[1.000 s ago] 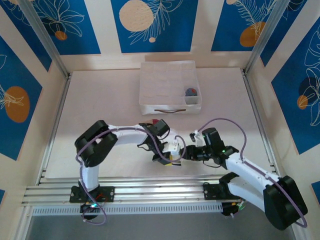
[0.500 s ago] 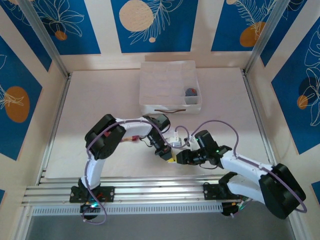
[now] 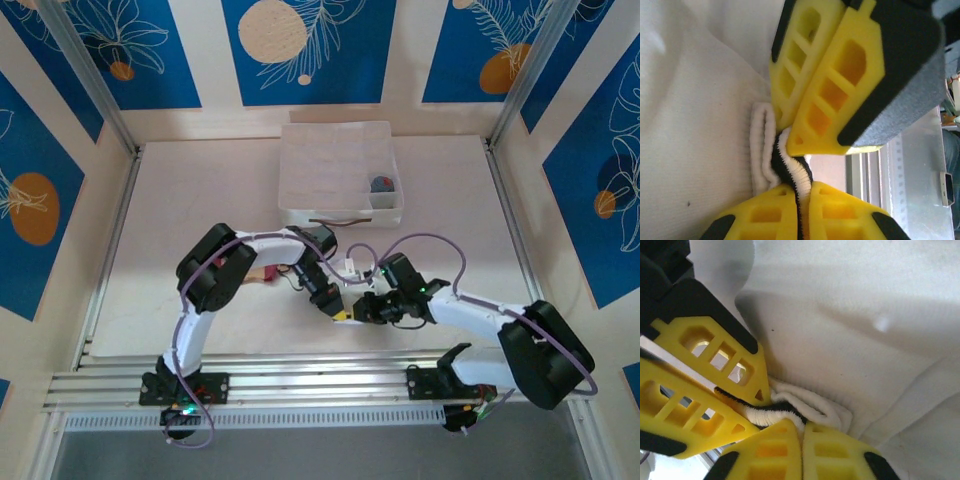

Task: Roll the socks

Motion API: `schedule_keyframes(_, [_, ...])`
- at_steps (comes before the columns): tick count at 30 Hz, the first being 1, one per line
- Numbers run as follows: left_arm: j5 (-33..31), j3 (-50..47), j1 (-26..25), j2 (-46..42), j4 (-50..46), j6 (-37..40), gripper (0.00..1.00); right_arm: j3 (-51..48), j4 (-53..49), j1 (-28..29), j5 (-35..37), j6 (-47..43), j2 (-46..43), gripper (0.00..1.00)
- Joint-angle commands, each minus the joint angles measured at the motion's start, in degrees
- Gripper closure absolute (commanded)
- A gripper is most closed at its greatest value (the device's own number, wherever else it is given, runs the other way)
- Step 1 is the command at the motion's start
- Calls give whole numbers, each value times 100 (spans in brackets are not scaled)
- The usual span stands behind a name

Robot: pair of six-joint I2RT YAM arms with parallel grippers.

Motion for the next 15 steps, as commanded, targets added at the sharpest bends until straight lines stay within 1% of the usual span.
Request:
schedule_keyframes(1, [-511,-430,59,-308,837,-256,83,258,-670,41,377,-61,338,100])
schedule_keyframes(3, [-771,-853,53,-687,1503,-375,75,473,-1016,-36,409,-120,529,100])
schedule_keyframes(5, [-846,-1246,58,-1052,2036,-380,72,645,-1258,-148,337,-208,695,100])
schedule_keyframes(7, [-892,-1664,52,-1425,2632,-381,66,762,-1434,-266,244,-281,864,100])
schedule_keyframes(11, [-1037,-2839,1,-2292,4353,-406,57,1061,-1735,-390,116,-480,1194,100])
schedule_keyframes(13, [-1326,-3438,-74,-2666,5275,-402,53,1206,-1818,-392,54,-581,1336,100])
schedule_keyframes(15, [-1705,-4003,-185,-2977,6132,-258,51,1342,-1877,-389,-27,-659,1474,100])
